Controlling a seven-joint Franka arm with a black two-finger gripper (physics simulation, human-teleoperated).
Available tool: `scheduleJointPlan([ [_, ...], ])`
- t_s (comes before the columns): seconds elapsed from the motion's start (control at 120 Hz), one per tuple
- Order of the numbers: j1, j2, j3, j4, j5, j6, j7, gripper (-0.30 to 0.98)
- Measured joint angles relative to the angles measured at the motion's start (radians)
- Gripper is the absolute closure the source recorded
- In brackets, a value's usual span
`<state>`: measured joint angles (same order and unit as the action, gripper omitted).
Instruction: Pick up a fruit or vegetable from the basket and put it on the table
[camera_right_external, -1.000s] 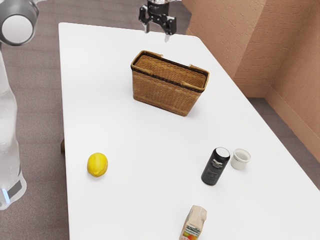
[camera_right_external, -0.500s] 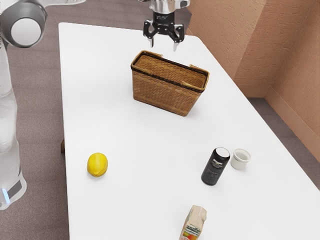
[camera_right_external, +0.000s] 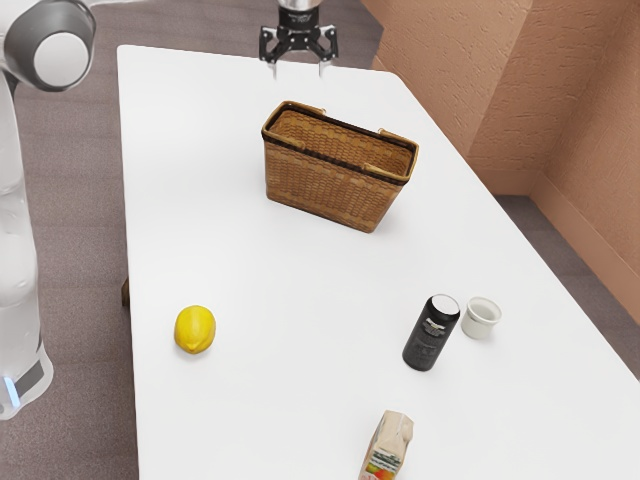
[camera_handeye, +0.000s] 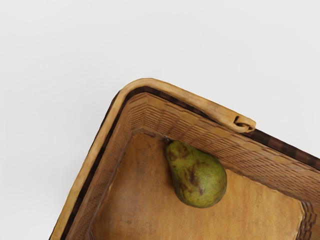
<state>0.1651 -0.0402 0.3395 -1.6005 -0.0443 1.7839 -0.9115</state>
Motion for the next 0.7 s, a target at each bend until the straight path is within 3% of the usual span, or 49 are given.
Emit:
scheduleJointPlan([
  [0.158,0.058,0.000,-0.062,0.000,0.041,0.002,-0.050,0.00],
  [0.45,-0.077,0.000,-0.084,-0.025,0.060,0.011,-0.114,0.00],
  [0.7,-0.035,-0.034,-0.109,-0.160,0.113,0.086,-0.153,0.00],
])
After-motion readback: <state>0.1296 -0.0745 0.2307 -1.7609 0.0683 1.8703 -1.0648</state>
